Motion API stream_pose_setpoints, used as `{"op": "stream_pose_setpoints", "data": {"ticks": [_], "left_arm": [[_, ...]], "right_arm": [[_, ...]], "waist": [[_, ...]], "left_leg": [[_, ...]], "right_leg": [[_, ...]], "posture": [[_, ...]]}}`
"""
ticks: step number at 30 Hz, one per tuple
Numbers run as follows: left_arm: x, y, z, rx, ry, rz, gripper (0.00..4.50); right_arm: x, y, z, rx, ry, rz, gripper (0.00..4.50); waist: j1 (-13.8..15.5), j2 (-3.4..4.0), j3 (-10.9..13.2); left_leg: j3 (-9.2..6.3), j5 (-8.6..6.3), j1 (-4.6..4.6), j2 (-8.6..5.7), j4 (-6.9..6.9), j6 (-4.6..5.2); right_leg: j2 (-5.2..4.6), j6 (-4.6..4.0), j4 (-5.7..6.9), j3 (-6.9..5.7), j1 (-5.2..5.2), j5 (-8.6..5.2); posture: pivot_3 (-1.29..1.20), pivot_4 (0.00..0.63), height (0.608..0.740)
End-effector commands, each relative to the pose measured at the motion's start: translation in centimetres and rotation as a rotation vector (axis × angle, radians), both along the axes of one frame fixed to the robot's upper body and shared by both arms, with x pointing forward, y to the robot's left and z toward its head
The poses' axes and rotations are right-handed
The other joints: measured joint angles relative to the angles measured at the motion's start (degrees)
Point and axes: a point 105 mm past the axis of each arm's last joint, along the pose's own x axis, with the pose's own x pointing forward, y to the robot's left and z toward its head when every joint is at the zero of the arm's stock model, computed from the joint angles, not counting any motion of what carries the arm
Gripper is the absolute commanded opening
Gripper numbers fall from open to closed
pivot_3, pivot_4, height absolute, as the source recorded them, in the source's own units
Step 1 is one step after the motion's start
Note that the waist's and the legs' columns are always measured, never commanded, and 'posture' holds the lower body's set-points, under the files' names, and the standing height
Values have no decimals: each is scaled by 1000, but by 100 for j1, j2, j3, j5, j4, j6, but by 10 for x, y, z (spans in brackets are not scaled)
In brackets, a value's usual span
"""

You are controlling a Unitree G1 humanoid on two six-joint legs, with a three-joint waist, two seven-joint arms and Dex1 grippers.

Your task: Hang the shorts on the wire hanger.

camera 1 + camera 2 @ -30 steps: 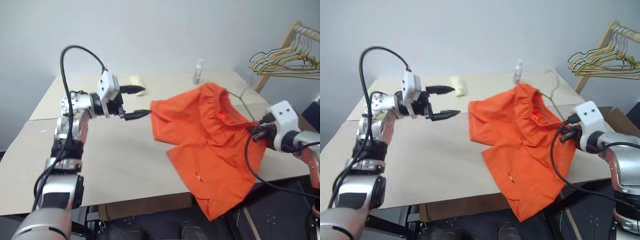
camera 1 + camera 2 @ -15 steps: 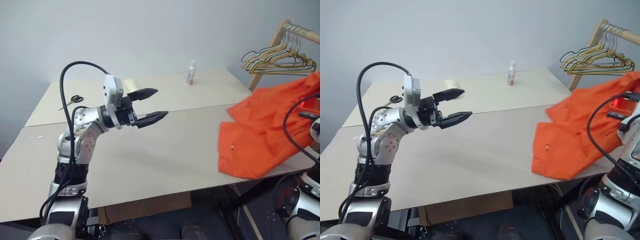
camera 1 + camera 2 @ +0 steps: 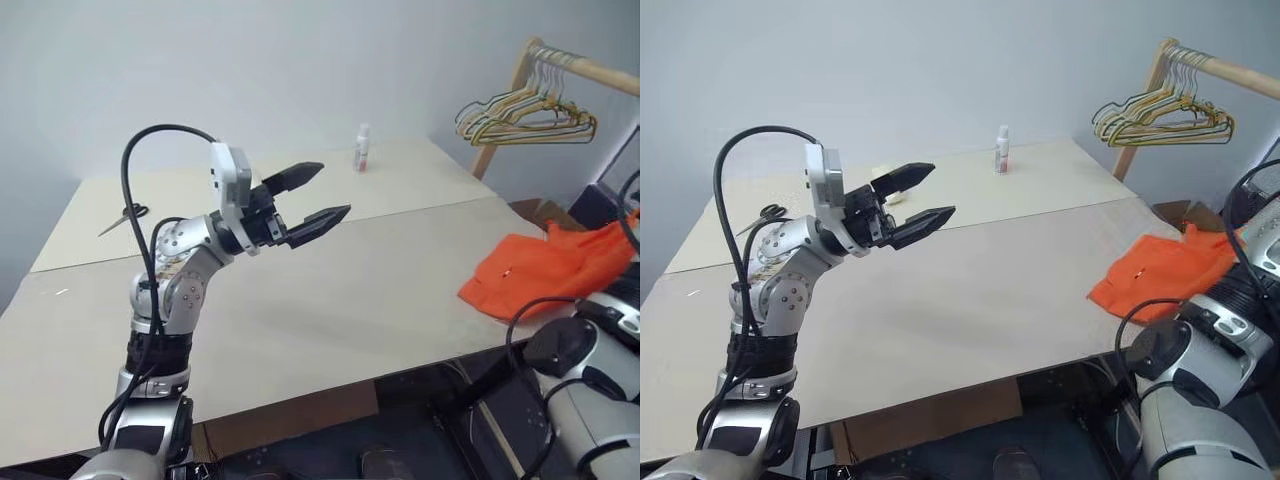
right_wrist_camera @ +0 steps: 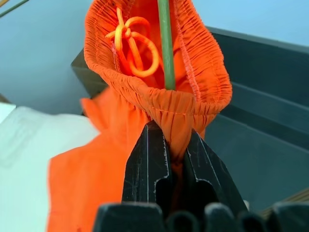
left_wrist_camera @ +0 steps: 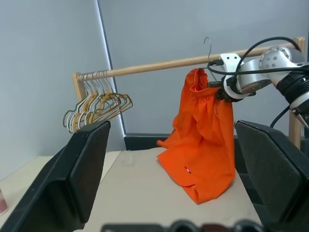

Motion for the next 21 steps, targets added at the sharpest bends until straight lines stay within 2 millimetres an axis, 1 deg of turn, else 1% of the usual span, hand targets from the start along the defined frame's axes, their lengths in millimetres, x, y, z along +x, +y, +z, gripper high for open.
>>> {"op": "stream_pose_setpoints", "data": {"ticks": [1, 4, 9, 12, 14, 18, 21], "left_arm": [[-8, -2, 8, -16, -48, -18, 4468], [-10, -4, 6, -6, -49, -25, 4468], [-11, -5, 7, -16, -59, -35, 4468], [-13, -5, 7, -21, -64, -44, 4468], [-13, -6, 7, -21, -66, -48, 4468], [-18, -6, 9, -61, -78, -90, 4468], [-20, -5, 8, -76, -74, -114, 4468]], "right_arm": [[2, -12, 27, 8, -124, -36, 0], [6, -20, 26, 77, -154, -32, 0], [5, -32, 25, 173, -202, -38, 0], [4, -38, 23, 242, -243, -37, 0], [3, -40, 21, 271, -256, -32, 0], [5, -43, 14, 338, -307, -9, 0], [6, -43, 6, 361, -299, -5, 0]], "waist": [[-1, 4, 2], [2, 5, 3], [19, 5, 5], [24, 5, 16], [24, 8, 22], [20, 5, 24], [-10, 5, 24]], "left_leg": [[1, 0, 1, -1, -4, 0], [2, 1, 1, 0, -12, 0], [4, 1, 1, -1, -13, 2], [4, 2, 21, 2, -31, 4], [8, -1, 72, 1, -56, 8], [15, -4, 73, 2, -56, 14], [22, -4, 72, 4, -56, 14]], "right_leg": [[0, 0, 1, 0, 0, 0], [1, -1, -1, 2, 0, -1], [1, -2, -33, 2, 4, -1], [6, -2, -64, 0, 35, -1], [5, -2, -89, 1, 86, -2], [8, -1, -93, 3, 90, -4], [10, -1, -93, 10, 90, -4]], "posture": [[-115, 0, 740], [-112, 0, 740], [-111, 0, 740], [-114, 0, 740], [-121, 0, 740], [-135, 0, 740], [-153, 0, 740]]}}
